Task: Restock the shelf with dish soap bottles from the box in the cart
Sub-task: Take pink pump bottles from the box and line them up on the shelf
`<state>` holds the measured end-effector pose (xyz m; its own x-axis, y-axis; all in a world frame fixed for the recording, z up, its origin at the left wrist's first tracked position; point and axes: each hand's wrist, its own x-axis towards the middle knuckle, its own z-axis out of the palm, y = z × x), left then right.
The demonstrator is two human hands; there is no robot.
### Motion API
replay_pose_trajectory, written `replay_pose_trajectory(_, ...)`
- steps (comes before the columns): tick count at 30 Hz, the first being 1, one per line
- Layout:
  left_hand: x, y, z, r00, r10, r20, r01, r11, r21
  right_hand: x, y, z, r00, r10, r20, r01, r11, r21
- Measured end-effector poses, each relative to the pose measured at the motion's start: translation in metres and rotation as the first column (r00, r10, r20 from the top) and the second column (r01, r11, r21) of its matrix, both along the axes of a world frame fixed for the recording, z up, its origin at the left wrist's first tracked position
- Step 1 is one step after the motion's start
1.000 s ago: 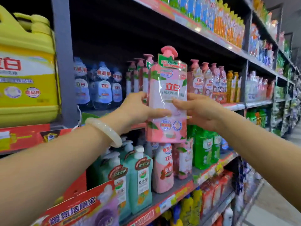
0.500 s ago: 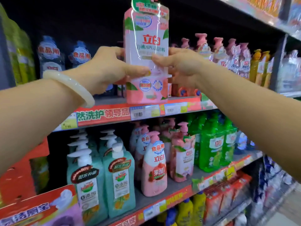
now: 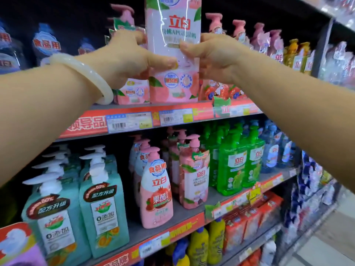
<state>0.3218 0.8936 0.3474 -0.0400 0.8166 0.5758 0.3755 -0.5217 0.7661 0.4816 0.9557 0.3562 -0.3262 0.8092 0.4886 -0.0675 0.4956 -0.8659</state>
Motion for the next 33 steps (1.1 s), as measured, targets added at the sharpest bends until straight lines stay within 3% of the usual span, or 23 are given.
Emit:
replay_pose_trajectory(14,-0.007,0.052,0.013,0.997,0.065,0.051,-0.063,0.997,-0.037,-0.016,0.065,0.011,0.992,0.125,-0.011,-0.125,0.992,0.024)
replay_pose_trajectory(26,-0.038,0.075,-0.009,0.98,0.176,0.092,-0.168,0.982,-0.086,-0.049,0.09,-0.004,0.973,0.173,0.151,-0.172,0.985,-0.023)
replay_pose_trajectory(29,-0.043,0.077,-0.01,0.973,0.229,-0.009,-0.229,0.968,-0.099,-0.047,0.092,-0.005,0.964,0.137,0.228,-0.145,0.989,0.019)
replay_pose_trajectory(33,-0.053,0.074,-0.002,0.967,0.214,-0.14,-0.244,0.936,-0.253,-0.042,0.097,-0.006,0.948,0.042,0.315,-0.062,0.997,0.055)
